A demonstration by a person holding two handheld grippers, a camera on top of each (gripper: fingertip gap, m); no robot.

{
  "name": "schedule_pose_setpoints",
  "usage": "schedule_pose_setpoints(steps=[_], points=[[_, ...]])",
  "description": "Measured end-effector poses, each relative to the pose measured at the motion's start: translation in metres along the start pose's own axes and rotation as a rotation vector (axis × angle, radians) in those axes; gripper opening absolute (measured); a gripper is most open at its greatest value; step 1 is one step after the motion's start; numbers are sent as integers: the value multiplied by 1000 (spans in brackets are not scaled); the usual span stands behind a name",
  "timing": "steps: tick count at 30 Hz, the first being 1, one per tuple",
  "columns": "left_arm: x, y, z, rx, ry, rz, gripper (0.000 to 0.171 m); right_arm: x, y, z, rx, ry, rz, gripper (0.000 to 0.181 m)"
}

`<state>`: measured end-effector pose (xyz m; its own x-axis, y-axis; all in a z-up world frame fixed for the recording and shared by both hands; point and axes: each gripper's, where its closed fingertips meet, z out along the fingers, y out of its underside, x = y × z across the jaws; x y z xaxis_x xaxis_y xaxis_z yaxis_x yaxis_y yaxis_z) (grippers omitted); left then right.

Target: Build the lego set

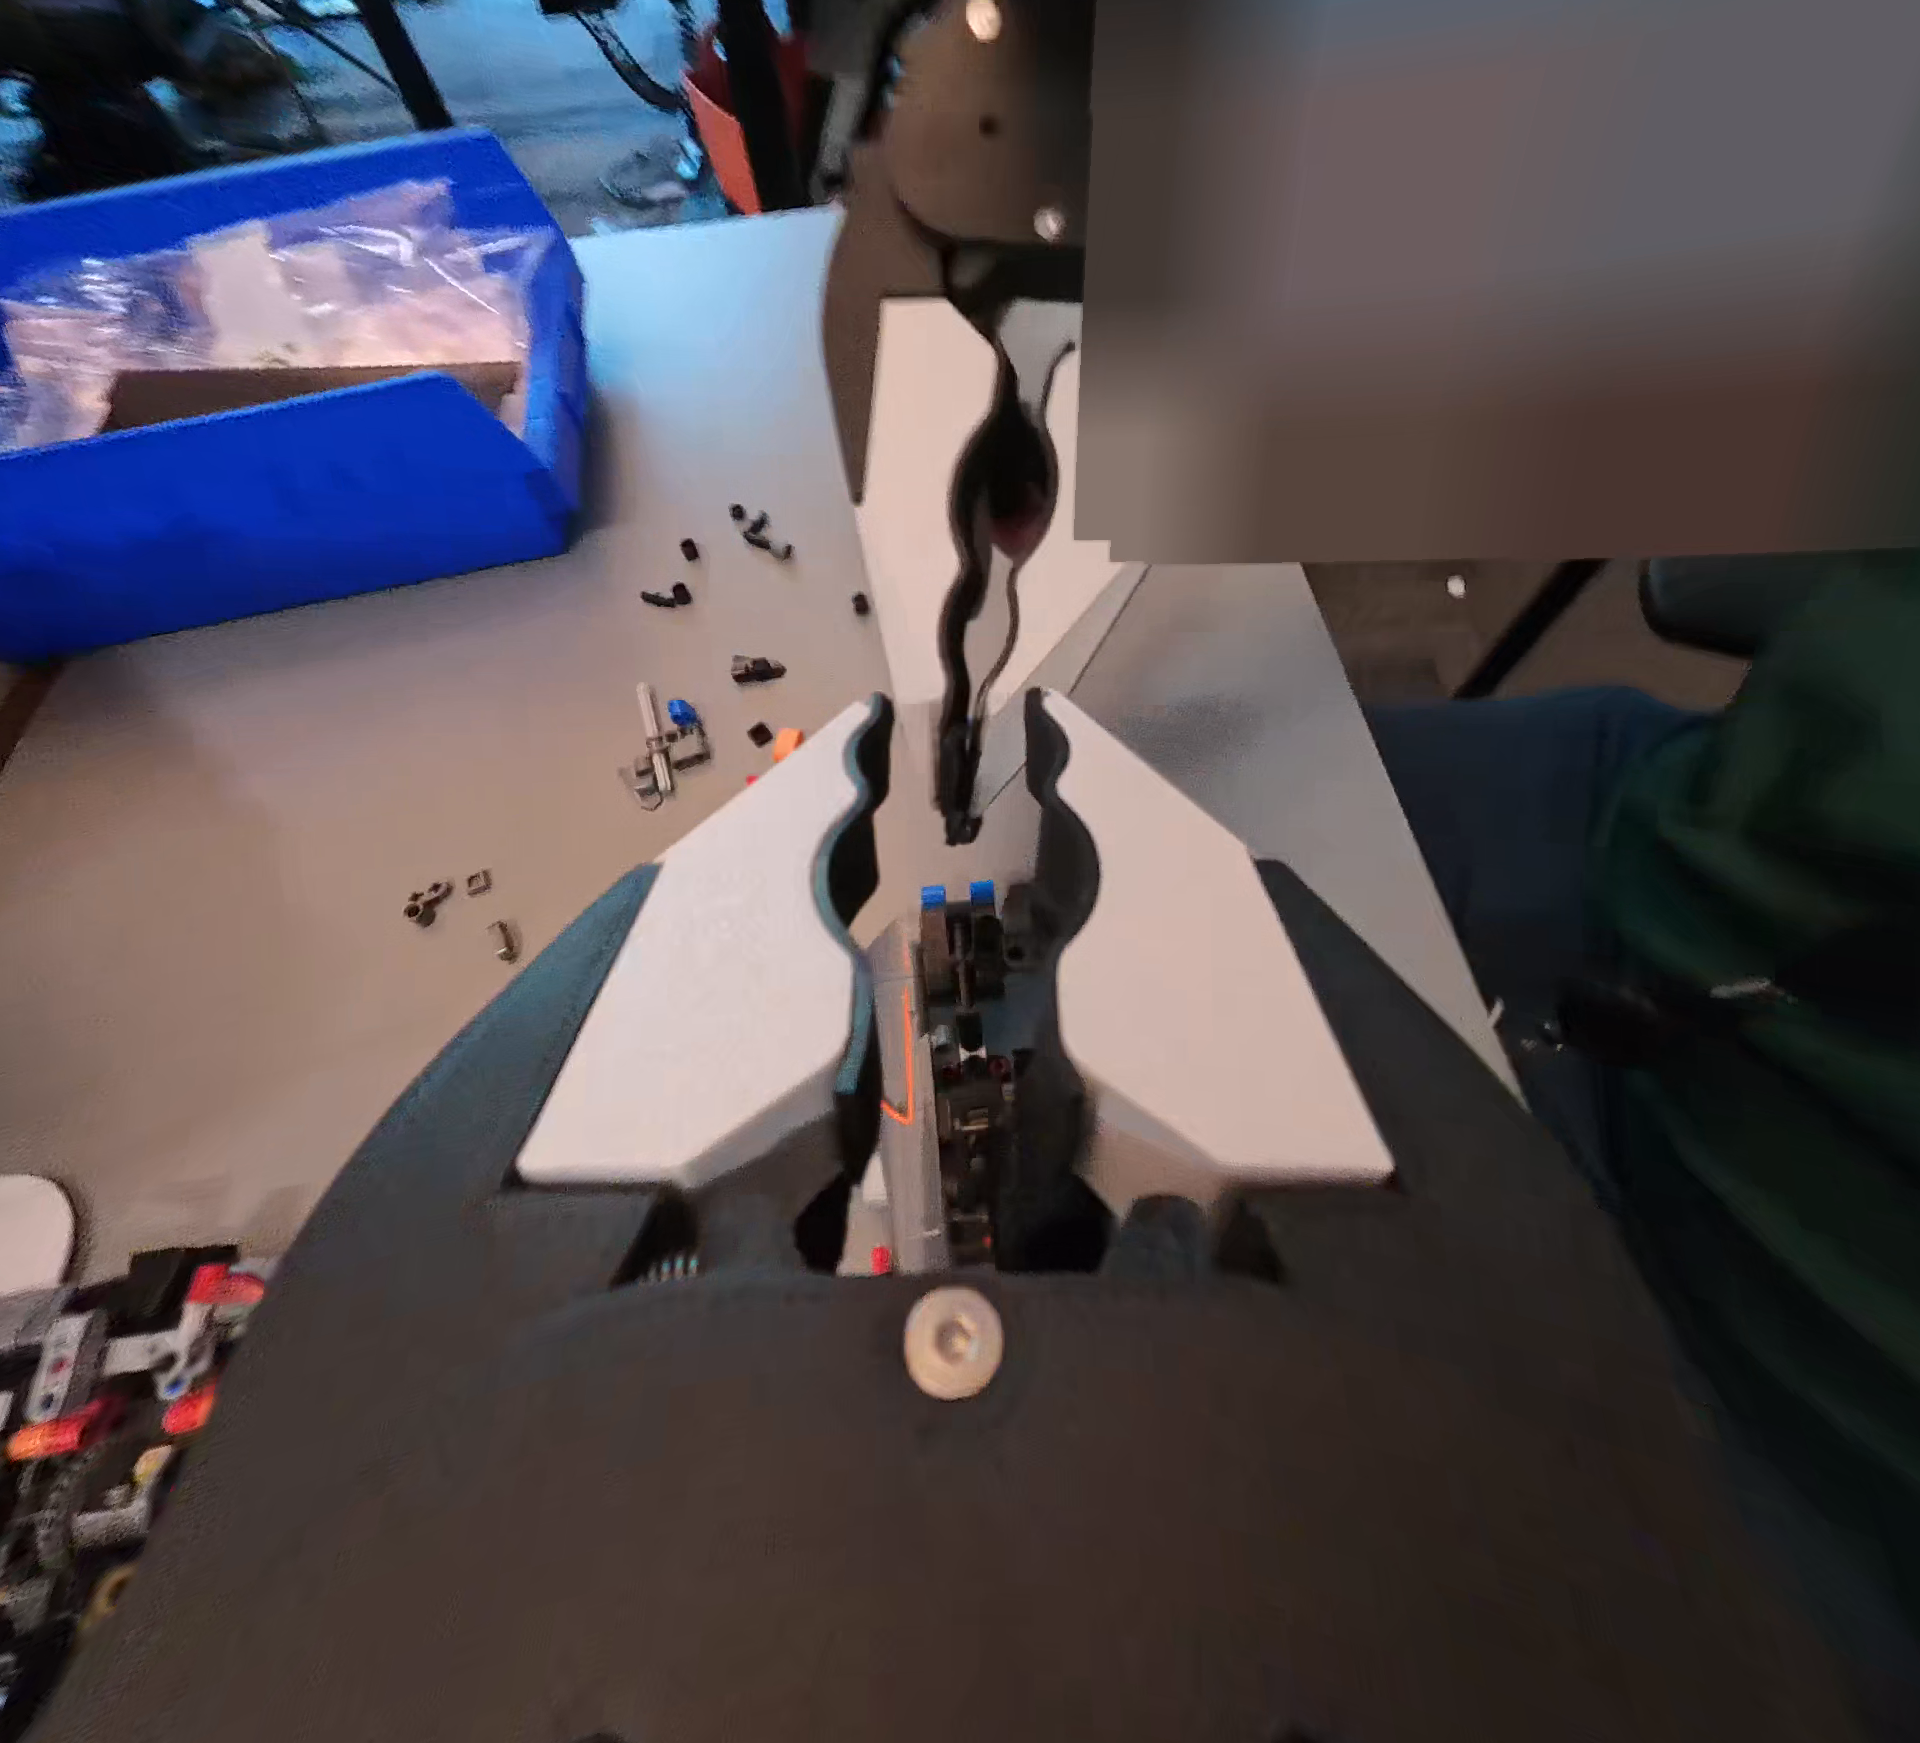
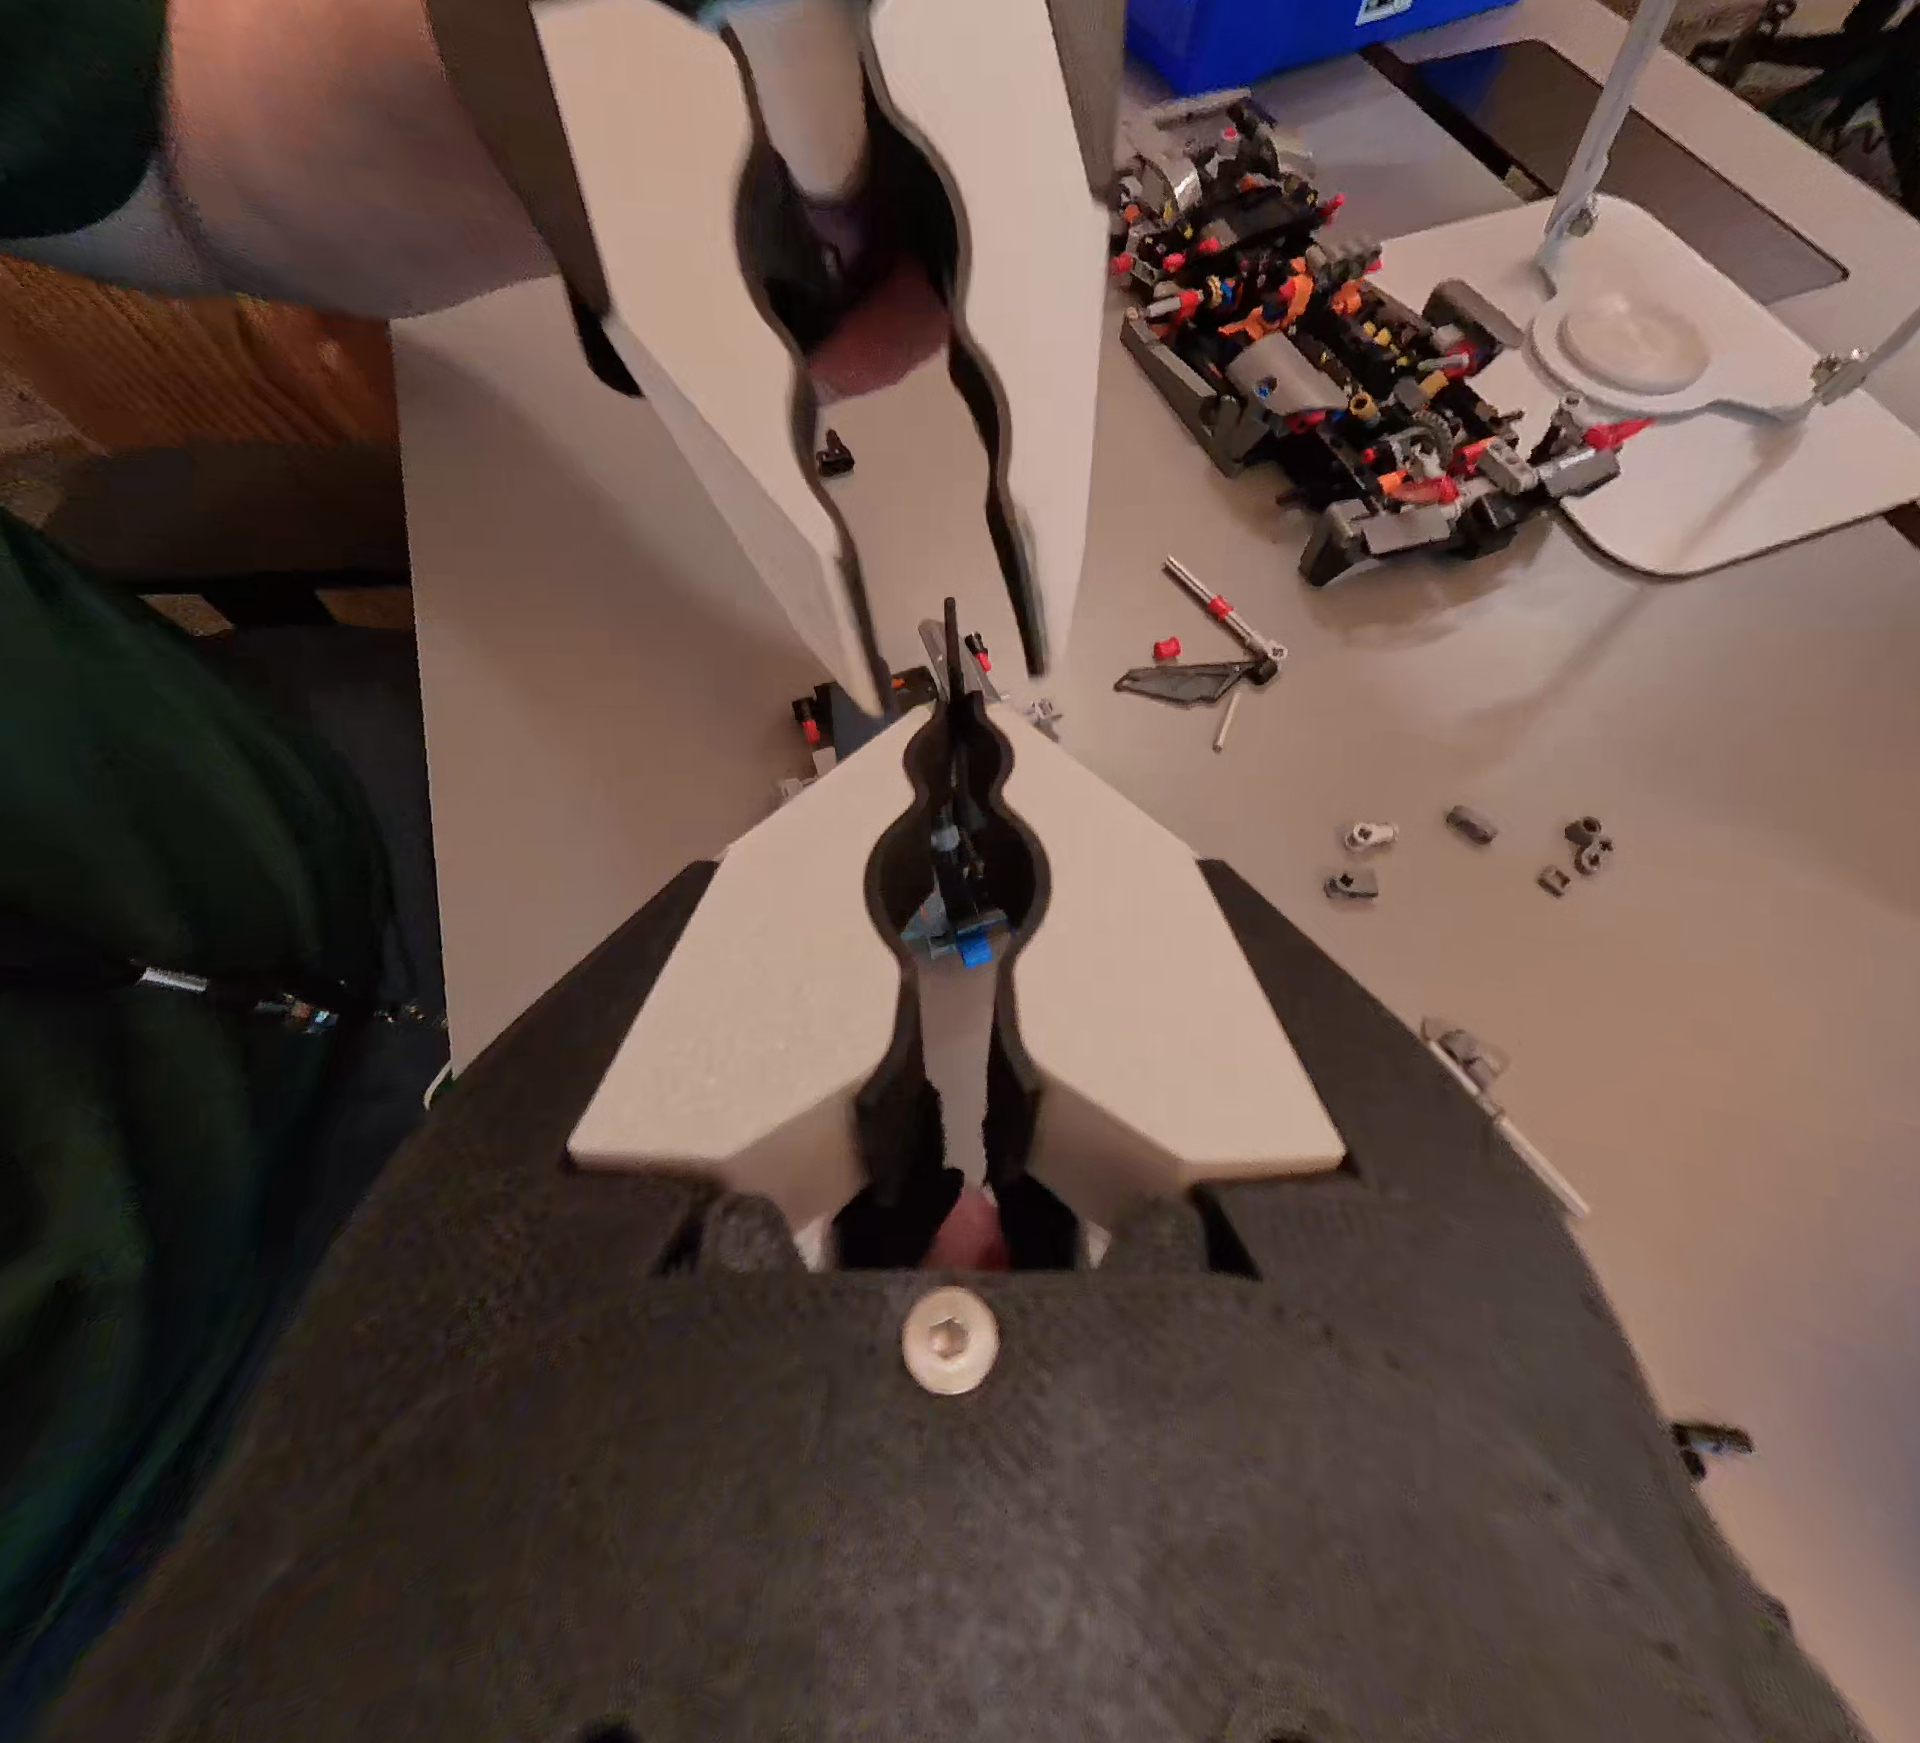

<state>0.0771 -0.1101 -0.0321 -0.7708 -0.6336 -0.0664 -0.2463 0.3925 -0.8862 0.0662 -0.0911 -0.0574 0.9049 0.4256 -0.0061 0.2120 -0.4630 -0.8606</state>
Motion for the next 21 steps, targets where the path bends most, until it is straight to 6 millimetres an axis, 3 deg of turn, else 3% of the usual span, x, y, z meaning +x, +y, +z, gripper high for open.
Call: schedule_pose_setpoints(steps=[5,12,15,17,21], points=[[-4,-2,5,-23,30,38,0,3,-1,-4,-27,11,-15,0],[-10,-6,8,20,97,-60,0,15,3,-14,86,140,82,2],[-13,2,13,1,115,-110,0,15,16,-19,117,191,151,11],[-18,9,15,-12,104,-147,0,9,25,-18,138,205,161,0],[-17,27,17,-80,148,-175,0,9,63,-17,68,217,229,4]])
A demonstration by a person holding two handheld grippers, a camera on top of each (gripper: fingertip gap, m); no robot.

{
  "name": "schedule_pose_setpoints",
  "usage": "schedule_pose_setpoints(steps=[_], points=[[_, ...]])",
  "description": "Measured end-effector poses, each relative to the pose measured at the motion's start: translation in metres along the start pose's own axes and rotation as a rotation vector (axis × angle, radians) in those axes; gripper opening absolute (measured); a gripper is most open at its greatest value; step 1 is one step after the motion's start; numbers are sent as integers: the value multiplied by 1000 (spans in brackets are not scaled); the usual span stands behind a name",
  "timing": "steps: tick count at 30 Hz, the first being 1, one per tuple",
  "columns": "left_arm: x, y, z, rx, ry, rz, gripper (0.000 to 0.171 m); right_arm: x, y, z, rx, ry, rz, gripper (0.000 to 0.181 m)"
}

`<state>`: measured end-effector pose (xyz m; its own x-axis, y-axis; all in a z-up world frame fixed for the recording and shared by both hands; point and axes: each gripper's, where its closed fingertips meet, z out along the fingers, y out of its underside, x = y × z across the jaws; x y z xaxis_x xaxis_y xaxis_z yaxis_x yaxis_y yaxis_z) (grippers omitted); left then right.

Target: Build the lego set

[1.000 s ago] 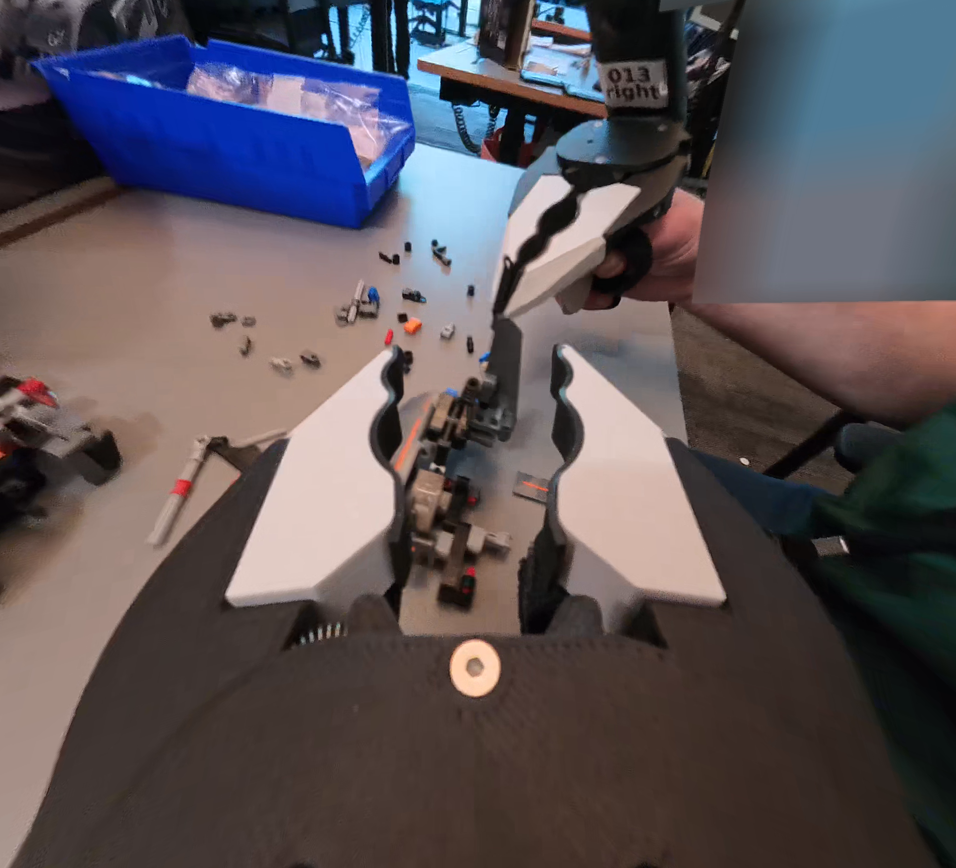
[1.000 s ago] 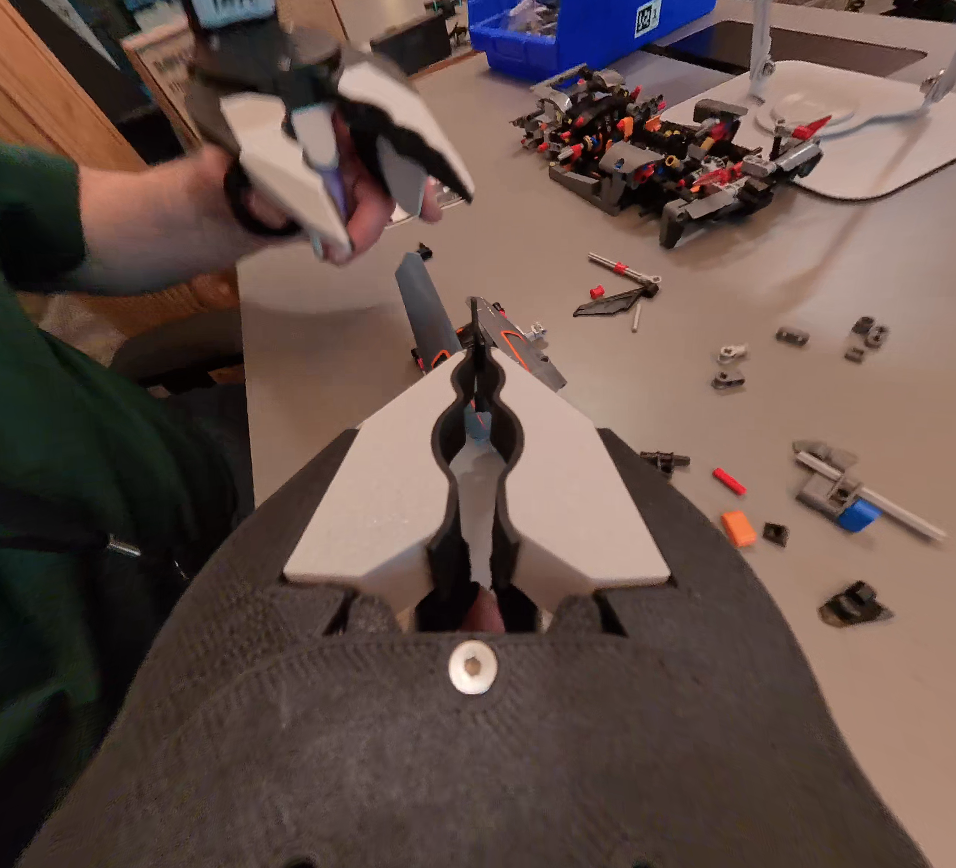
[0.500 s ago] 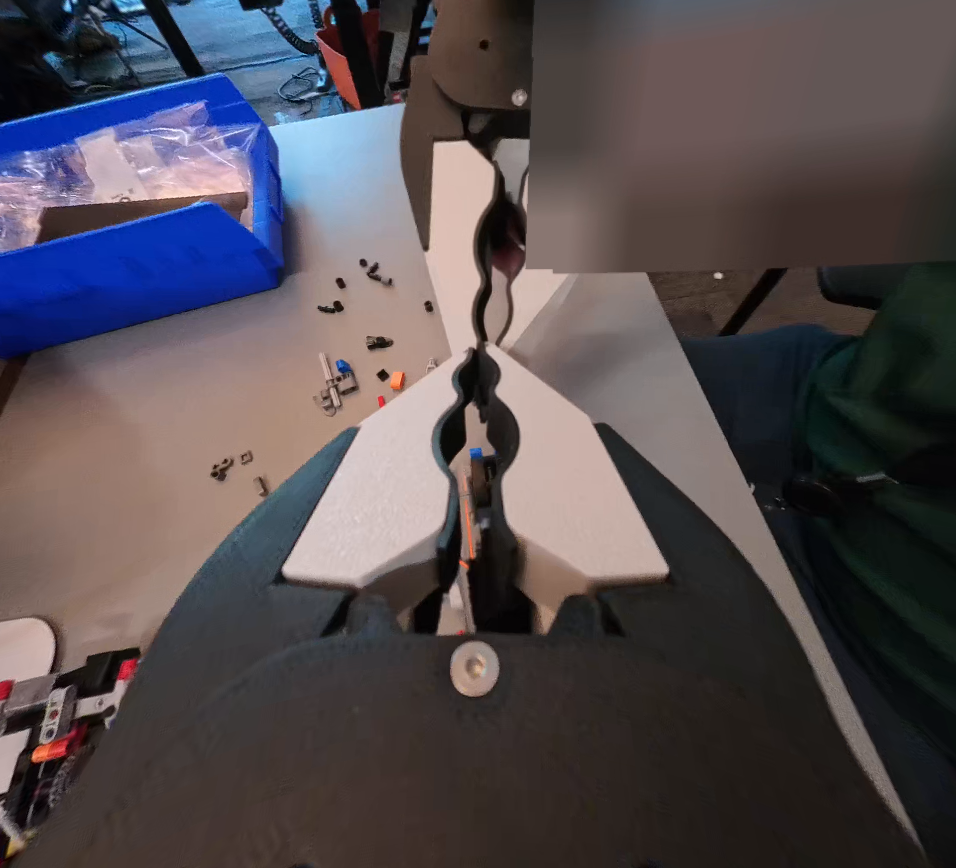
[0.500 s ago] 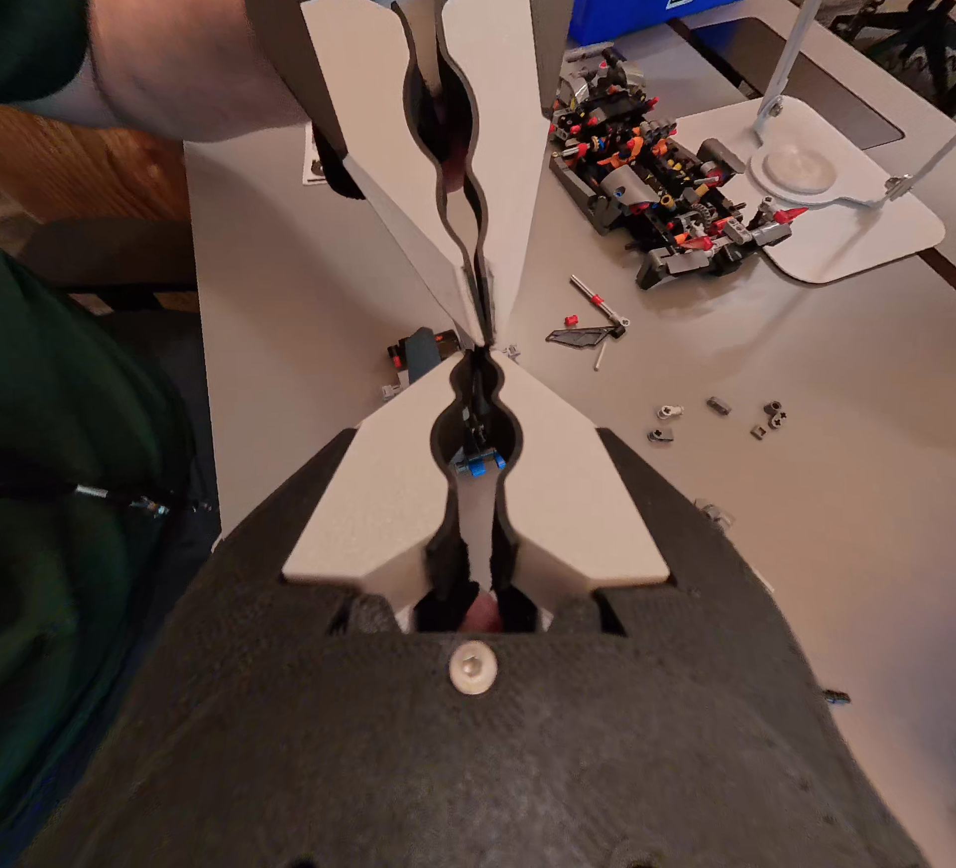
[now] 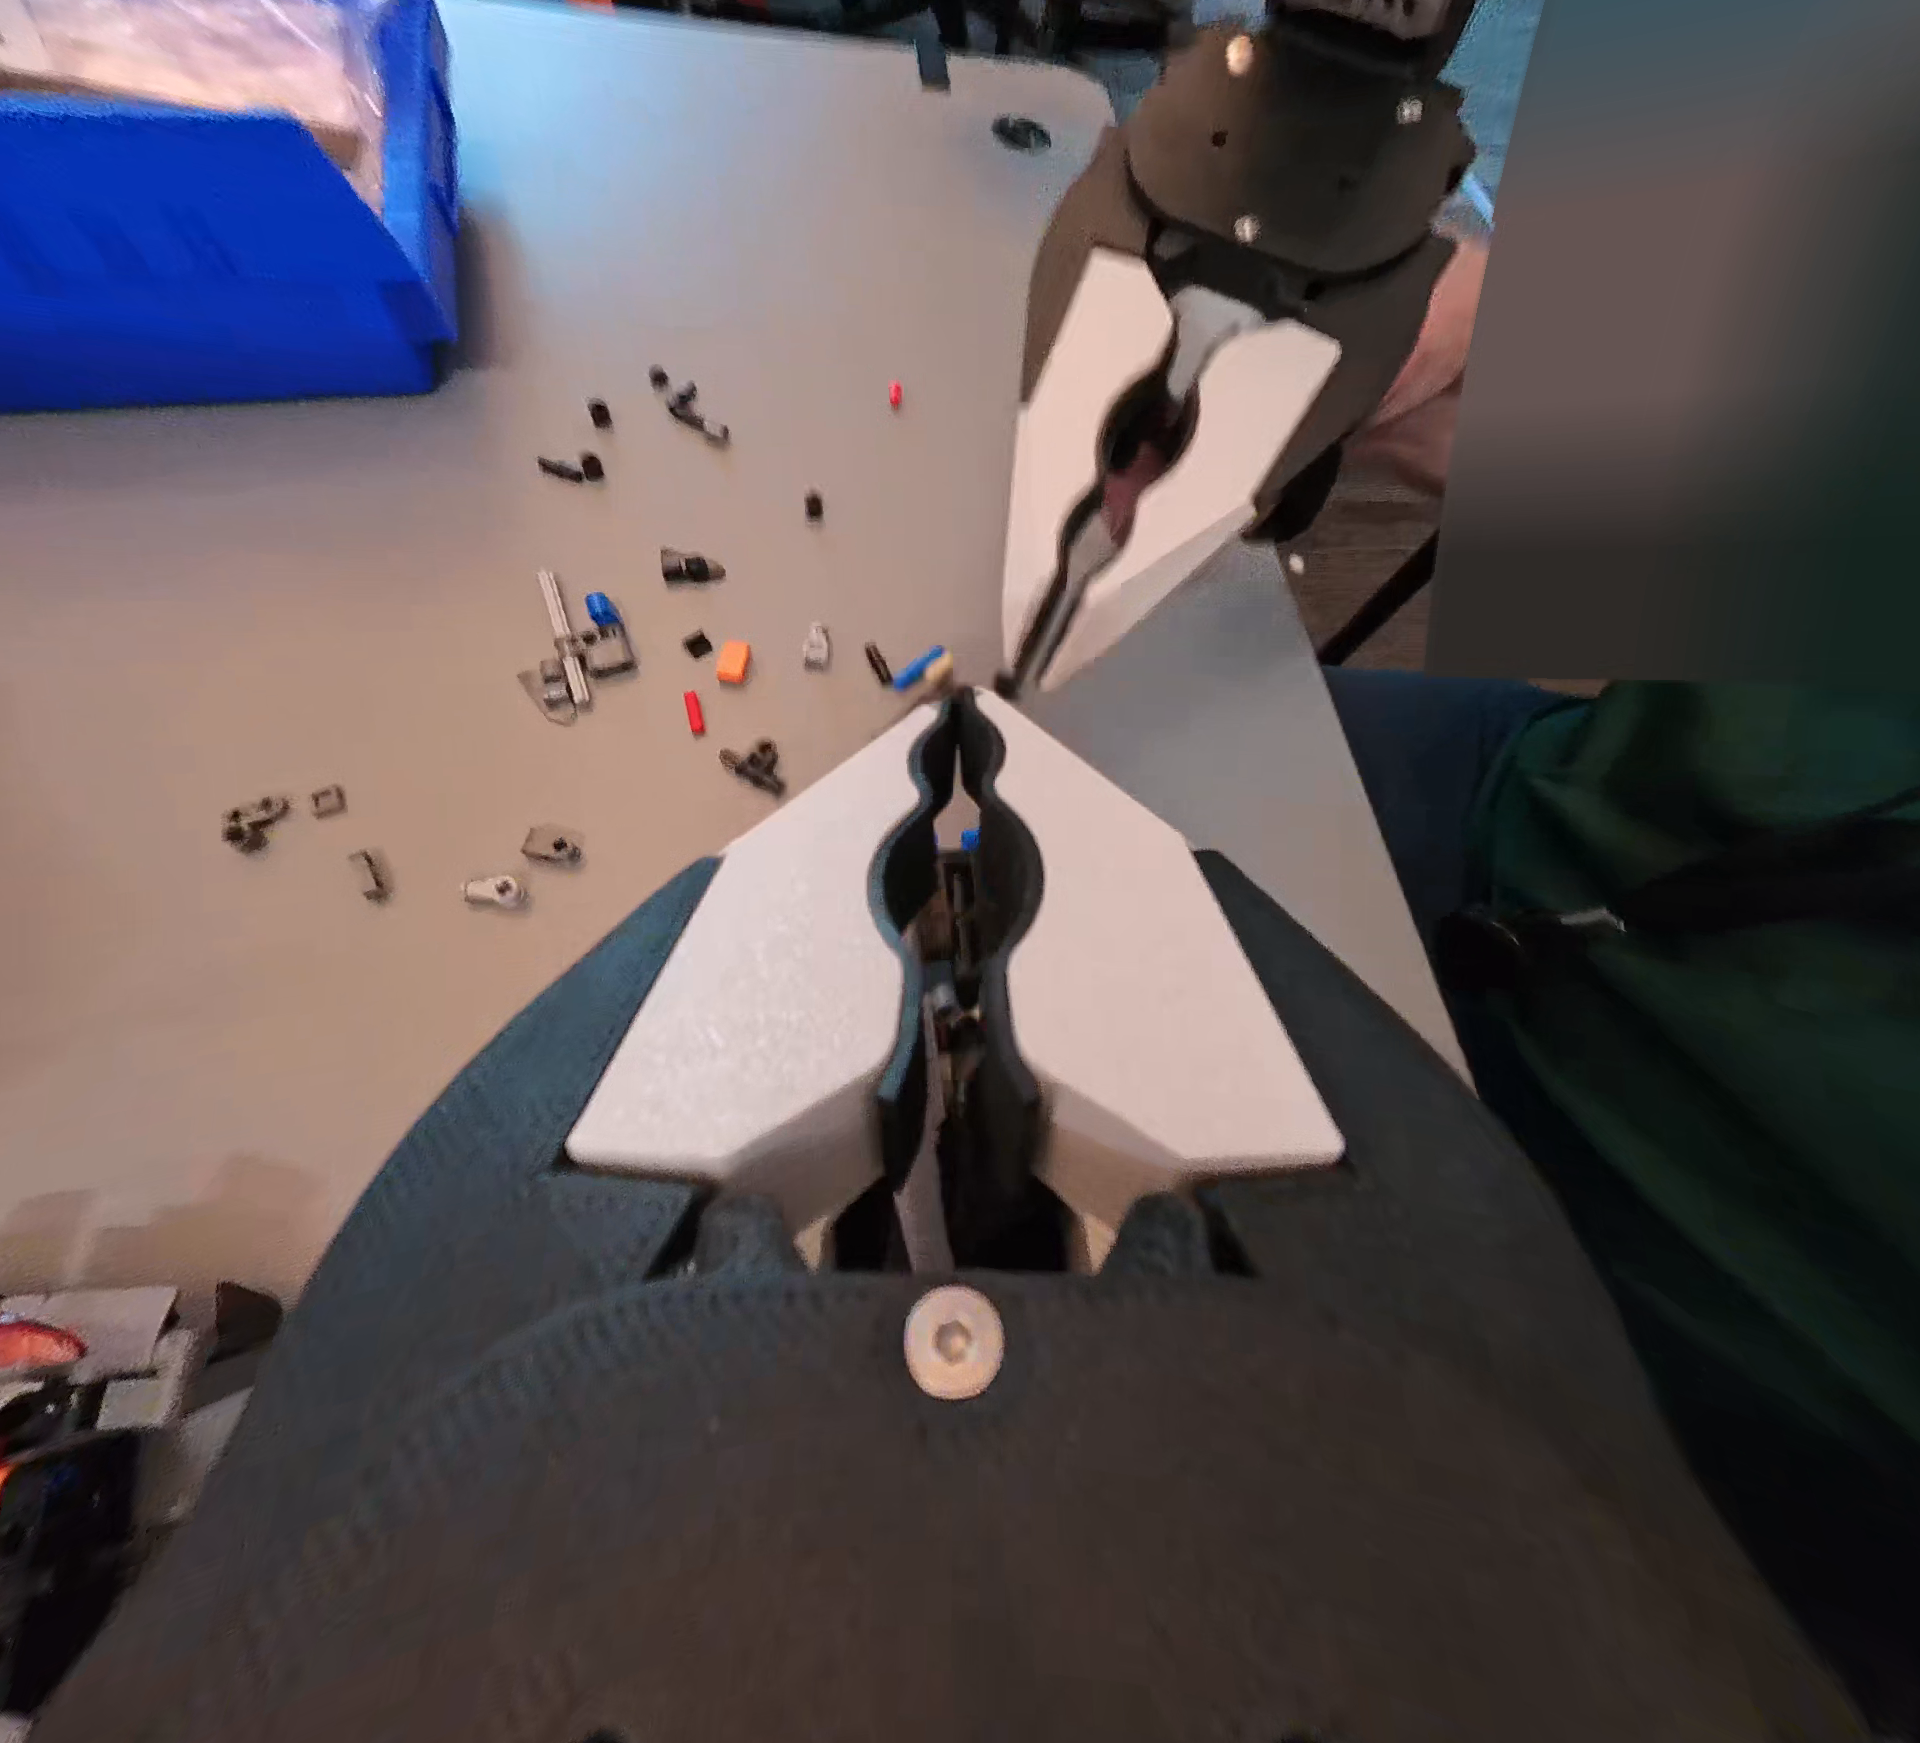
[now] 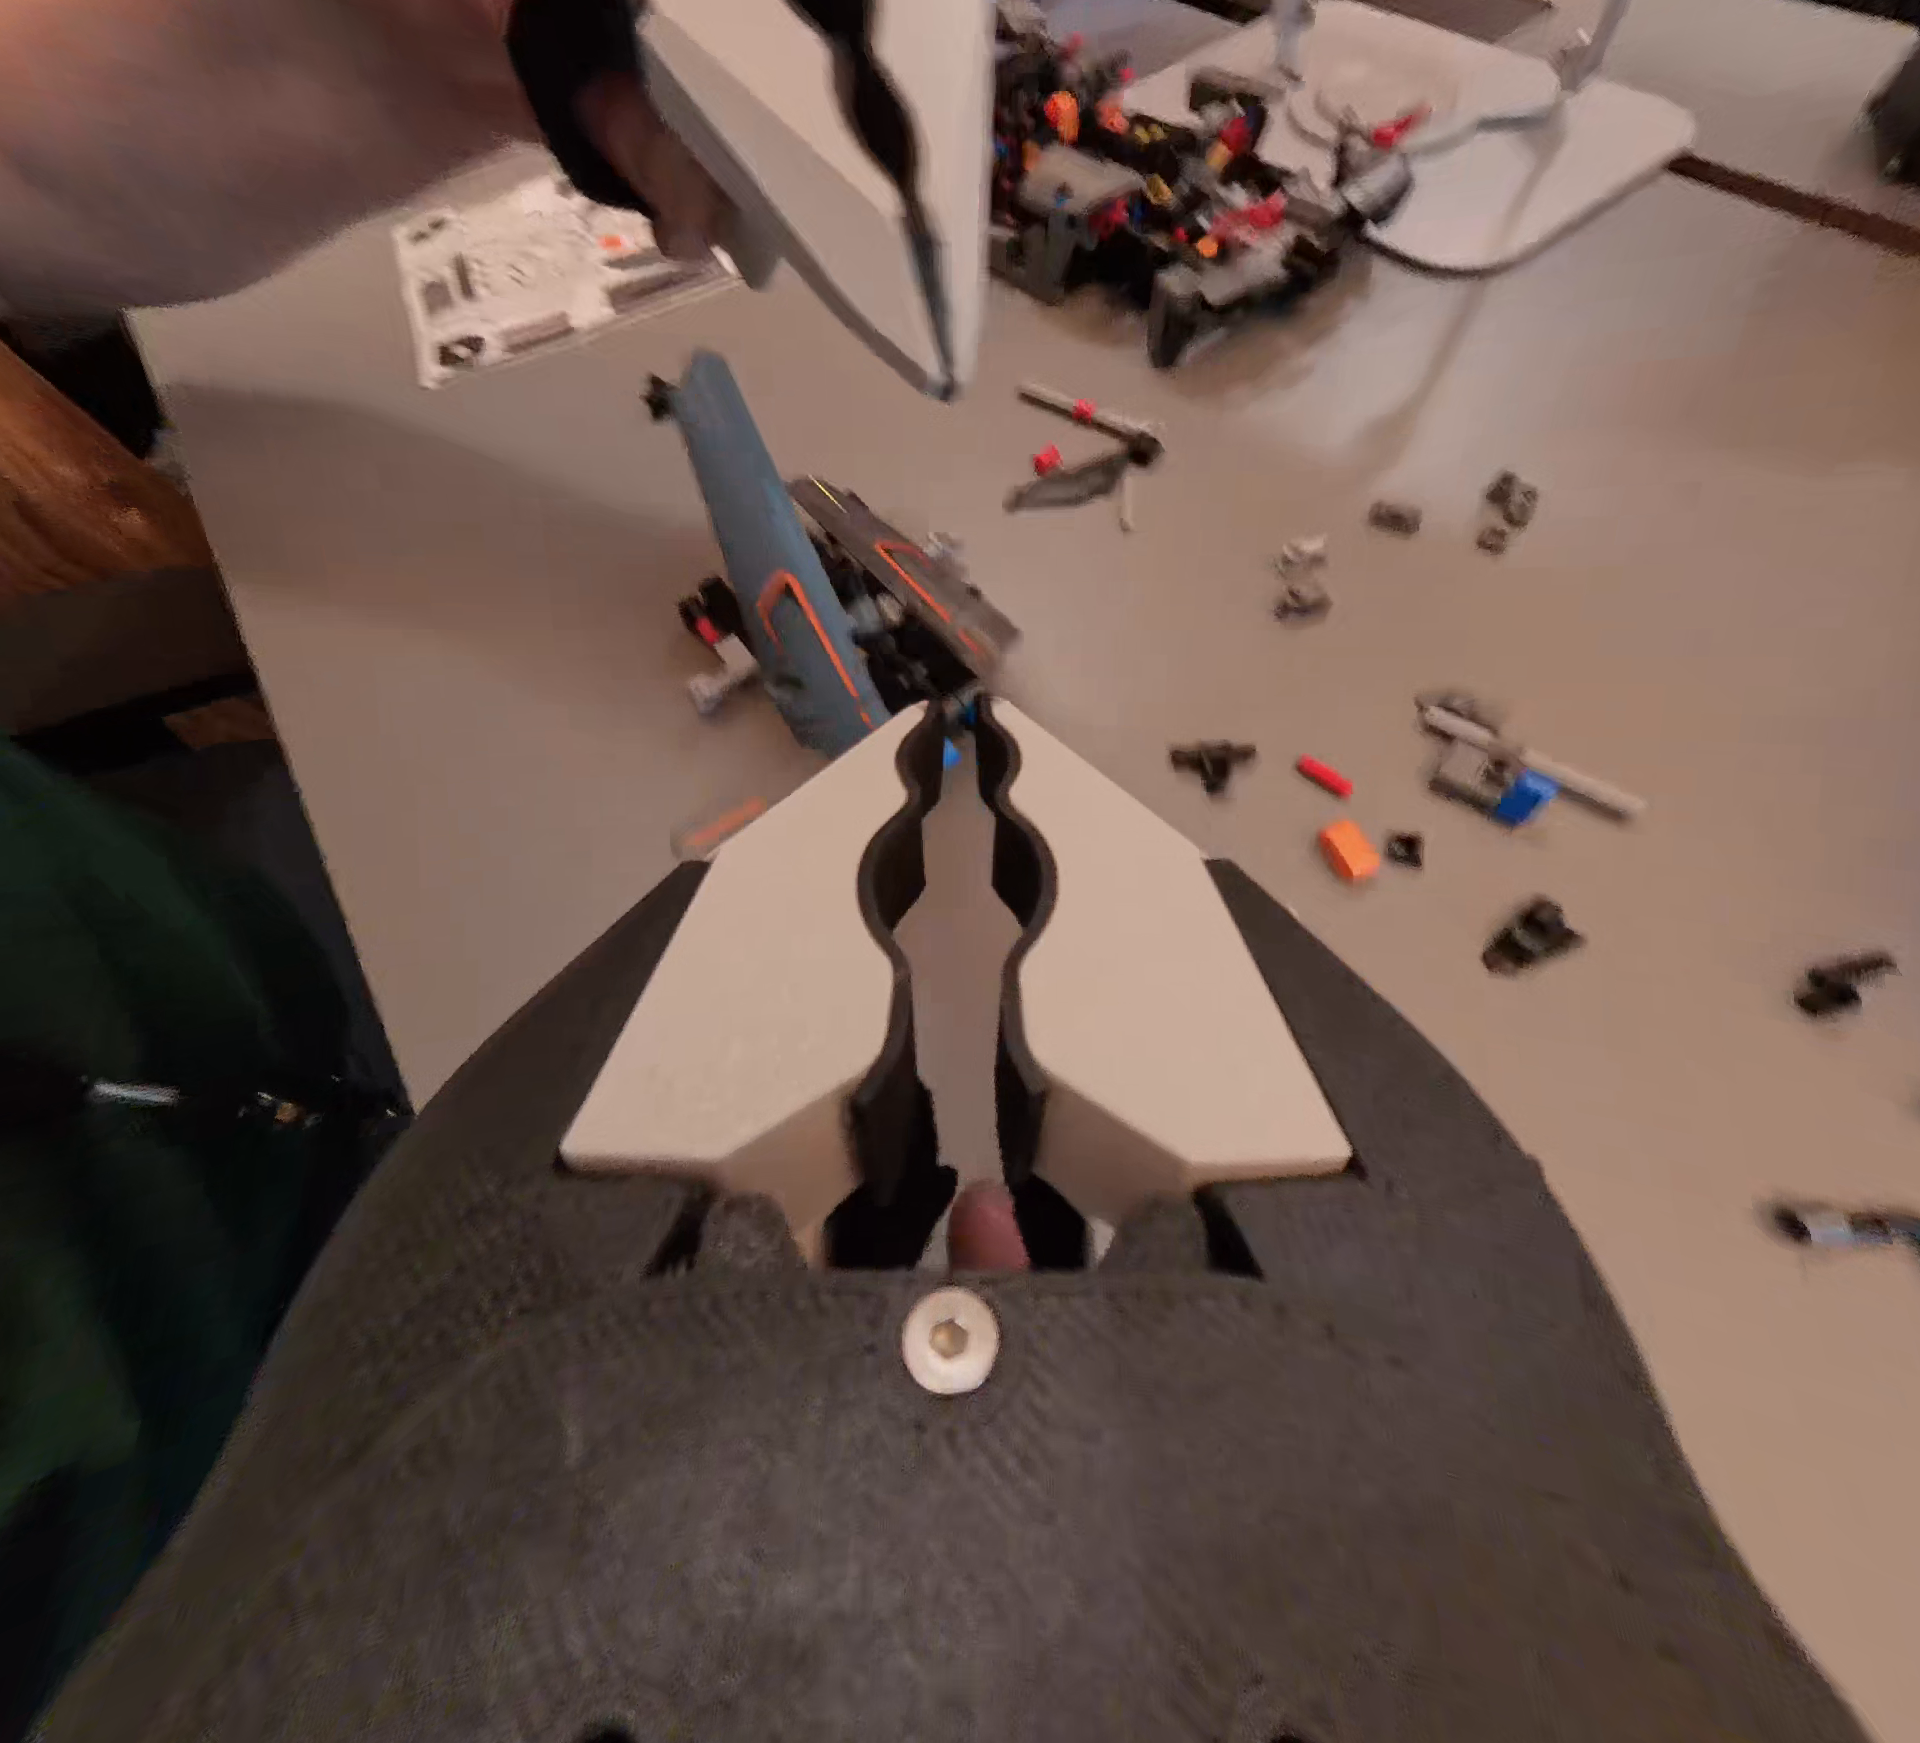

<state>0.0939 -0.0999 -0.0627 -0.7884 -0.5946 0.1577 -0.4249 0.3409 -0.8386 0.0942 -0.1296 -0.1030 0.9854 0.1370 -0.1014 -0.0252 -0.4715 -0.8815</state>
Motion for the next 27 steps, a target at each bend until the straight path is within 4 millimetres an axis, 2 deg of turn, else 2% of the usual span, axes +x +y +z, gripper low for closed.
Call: schedule_pose_setpoints(steps=[3,5,8,11,14,18,24,27], points=[[-7,21,4,-75,-13,-19,0,16,34,-7,-131,32,19,13],[-12,33,4,-95,-25,-32,3,28,48,-19,-183,78,11,16],[-25,50,-6,-93,-67,-69,8,27,62,-34,-227,67,46,24],[-34,82,-12,-162,-116,-125,12,19,81,-25,-314,68,77,34],[-33,100,-9,-182,-137,-175,11,15,93,-7,-377,118,27,31],[-18,109,-1,-175,-118,-217,7,17,87,2,-366,176,-12,7],[8,111,5,-129,-86,-314,5,23,85,3,-339,181,-15,5],[16,107,3,-80,-104,-315,9,21,78,3,-282,131,21,5]])
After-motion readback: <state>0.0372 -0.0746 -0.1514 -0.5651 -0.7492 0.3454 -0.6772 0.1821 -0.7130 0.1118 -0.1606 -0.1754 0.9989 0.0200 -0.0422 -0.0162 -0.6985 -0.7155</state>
